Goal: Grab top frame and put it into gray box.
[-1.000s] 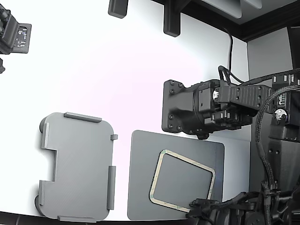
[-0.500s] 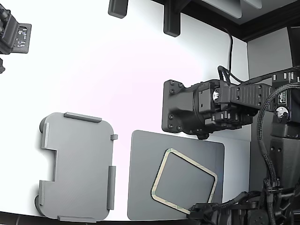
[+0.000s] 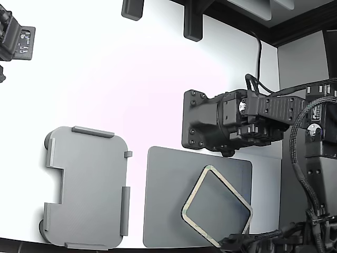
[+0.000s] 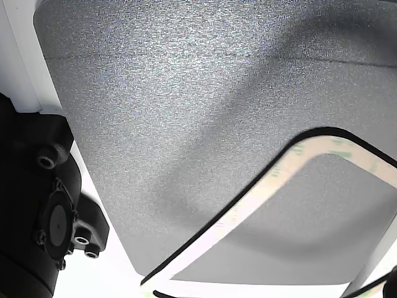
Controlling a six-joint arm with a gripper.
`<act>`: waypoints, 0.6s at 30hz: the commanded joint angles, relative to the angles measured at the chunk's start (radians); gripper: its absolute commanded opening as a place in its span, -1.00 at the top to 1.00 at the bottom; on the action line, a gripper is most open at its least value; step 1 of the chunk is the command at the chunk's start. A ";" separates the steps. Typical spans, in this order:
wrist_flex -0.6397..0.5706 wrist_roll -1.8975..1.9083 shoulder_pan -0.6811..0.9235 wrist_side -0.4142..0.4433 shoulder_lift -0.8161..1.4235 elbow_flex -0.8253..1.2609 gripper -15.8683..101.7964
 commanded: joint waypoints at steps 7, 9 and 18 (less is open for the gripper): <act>0.071 0.796 -0.152 0.265 -0.040 -0.284 0.91; 0.071 1.108 -0.192 0.354 -0.041 -0.296 0.91; 0.071 1.459 -0.466 0.307 0.011 -0.321 0.91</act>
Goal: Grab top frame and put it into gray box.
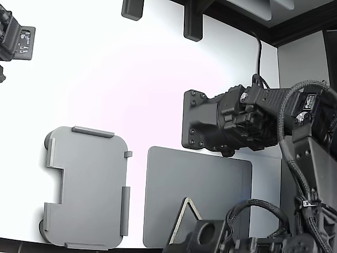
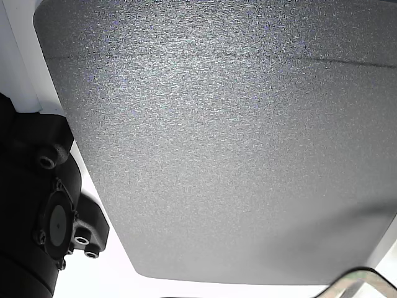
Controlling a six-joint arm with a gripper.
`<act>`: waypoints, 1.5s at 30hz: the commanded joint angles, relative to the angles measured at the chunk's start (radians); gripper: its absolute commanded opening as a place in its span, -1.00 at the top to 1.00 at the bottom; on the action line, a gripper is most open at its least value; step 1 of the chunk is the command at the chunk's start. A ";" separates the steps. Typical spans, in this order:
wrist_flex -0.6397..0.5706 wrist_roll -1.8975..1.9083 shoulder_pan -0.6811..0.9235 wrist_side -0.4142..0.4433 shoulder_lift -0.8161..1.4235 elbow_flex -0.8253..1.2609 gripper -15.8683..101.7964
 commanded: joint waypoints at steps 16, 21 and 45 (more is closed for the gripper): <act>0.009 0.558 -0.419 -0.161 0.158 -0.029 0.95; 0.009 0.982 -0.448 -0.100 0.137 -0.048 0.95; 0.012 1.885 -0.611 -0.272 0.110 0.132 0.95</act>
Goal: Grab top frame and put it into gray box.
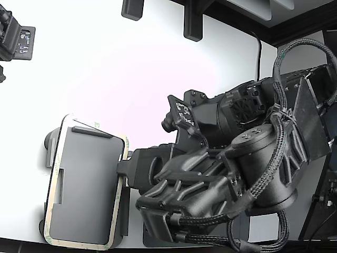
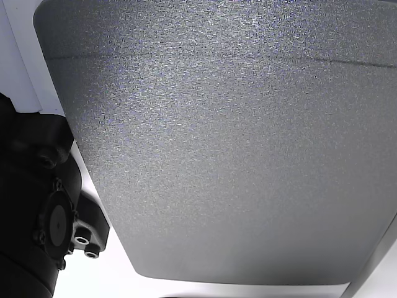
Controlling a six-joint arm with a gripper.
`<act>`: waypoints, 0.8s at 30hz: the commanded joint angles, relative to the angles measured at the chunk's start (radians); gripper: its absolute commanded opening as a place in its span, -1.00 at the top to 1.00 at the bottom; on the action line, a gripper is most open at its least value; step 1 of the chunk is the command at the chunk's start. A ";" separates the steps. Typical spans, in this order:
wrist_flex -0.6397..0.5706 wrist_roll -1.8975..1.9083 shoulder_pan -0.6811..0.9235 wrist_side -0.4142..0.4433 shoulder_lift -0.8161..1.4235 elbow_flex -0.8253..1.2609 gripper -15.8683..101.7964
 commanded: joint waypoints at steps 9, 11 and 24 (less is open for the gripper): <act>0.012 -0.058 -0.028 -0.115 0.006 0.008 0.95; 0.012 -0.061 -0.032 -0.126 0.005 0.021 0.95; 0.012 -0.095 -0.052 -0.152 -0.031 0.044 0.95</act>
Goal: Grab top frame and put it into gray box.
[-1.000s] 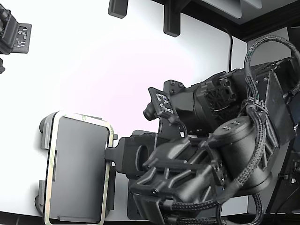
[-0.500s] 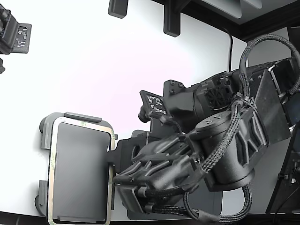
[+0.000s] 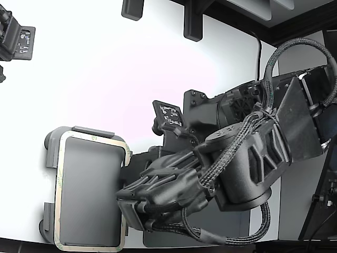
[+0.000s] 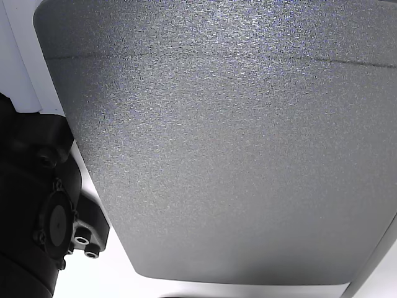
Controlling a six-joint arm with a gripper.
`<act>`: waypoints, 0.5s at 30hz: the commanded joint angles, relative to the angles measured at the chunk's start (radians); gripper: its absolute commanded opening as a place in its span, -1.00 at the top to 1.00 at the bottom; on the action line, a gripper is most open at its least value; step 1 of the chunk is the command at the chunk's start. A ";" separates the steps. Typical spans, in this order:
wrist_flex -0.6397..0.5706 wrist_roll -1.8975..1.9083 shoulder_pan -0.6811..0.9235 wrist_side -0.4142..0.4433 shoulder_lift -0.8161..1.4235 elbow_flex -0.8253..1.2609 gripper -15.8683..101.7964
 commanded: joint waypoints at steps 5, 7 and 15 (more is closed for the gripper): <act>0.012 -0.025 -0.028 -0.014 -0.002 -0.008 0.95; 0.012 -0.026 -0.031 -0.014 -0.002 -0.003 0.95; 0.012 -0.025 -0.035 -0.021 -0.014 -0.003 0.95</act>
